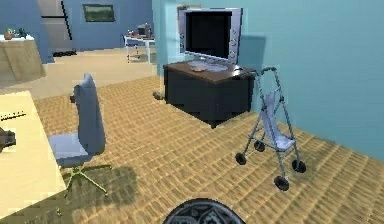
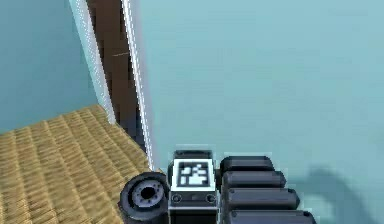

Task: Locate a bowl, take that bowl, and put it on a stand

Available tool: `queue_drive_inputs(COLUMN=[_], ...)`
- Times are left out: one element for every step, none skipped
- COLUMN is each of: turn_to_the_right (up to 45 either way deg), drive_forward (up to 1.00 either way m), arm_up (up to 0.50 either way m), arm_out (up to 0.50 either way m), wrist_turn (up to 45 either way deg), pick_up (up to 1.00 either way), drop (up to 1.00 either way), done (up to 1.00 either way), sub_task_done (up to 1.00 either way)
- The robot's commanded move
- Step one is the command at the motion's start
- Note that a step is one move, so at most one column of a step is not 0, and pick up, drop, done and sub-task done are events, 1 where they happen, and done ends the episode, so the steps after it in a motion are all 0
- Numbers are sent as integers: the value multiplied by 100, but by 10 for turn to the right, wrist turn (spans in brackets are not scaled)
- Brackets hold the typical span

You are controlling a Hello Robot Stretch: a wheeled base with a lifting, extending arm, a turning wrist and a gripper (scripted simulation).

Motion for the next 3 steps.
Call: queue_drive_inputs(turn_to_the_right=[0, -180, 0], drive_forward=[100, 0, 80], arm_up=[0, 0, 0], arm_out=[0, 0, 0], wrist_turn=[0, 0, 0], pick_up=[0, 0, 0], drop=[0, 0, 0], done=[0, 0, 0], sub_task_done=[0, 0, 0])
